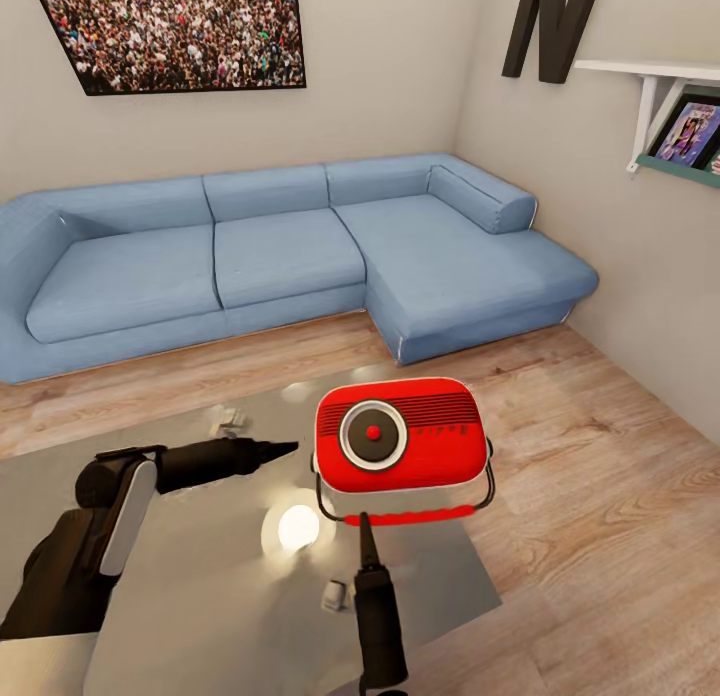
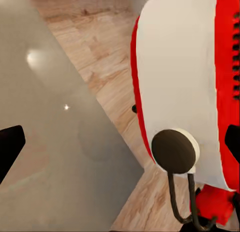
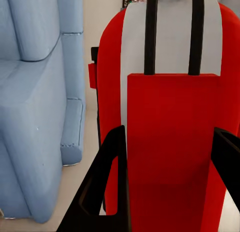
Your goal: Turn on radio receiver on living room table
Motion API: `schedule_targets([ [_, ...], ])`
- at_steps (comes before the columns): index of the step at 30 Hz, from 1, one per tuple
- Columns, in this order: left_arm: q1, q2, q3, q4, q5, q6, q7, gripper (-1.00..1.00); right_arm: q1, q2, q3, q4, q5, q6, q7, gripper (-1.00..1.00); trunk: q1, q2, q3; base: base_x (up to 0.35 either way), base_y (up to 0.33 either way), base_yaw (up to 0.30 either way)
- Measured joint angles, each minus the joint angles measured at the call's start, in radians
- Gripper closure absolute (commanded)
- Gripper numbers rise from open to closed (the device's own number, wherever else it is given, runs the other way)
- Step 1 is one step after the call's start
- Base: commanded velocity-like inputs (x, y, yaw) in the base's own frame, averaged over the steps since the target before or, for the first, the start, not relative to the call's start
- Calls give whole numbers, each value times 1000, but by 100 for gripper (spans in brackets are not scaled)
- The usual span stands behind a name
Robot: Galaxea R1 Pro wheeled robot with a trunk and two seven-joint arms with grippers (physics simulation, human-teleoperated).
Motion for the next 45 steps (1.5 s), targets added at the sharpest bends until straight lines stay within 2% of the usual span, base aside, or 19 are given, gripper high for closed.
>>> schedule_targets([
  [2,-25,-39,-2,0,9,3,1,-100,-8,36,1,83,3,-17,0,100,0,0,0,0,0,0],
  [5,-38,-61,-3,0,11,5,1,-100,-11,64,-1,142,8,-51,-7,100,0,0,0,0,0,0],
  [9,-60,-97,-6,0,13,6,0,-100,-12,64,-2,169,8,-75,-34,100,0,0,0,0,0,0],
  [10,-64,-111,-9,0,13,6,1,-100,-12,64,-3,172,7,-77,-36,100,0,0,0,0,0,0],
  [11,-71,-137,-17,1,13,7,1,-100,-12,64,-2,173,8,-79,-40,100,0,0,0,0,0,0],
  [13,-78,-169,-35,2,-3,1,3,-100,-12,64,-11,174,6,-80,-43,100,0,0,0,0,0,0],
  [15,-82,-184,-52,4,-23,-7,6,-100,-12,64,-13,168,-25,-80,-52,100,0,0,0,0,0,0],
  [20,-84,-192,-75,7,-17,-3,6,-100,-12,64,-10,159,-76,-84,-67,100,0,0,0,0,0,0],
  [36,-84,-194,-77,7,-4,2,3,-100,-12,64,-10,160,-89,-97,-68,100,0,0,0,0,0,0],
  [45,-84,-195,-77,8,-8,0,4,-100,-12,64,-10,160,-86,-100,-64,100,0,0,0,0,0,0],
])
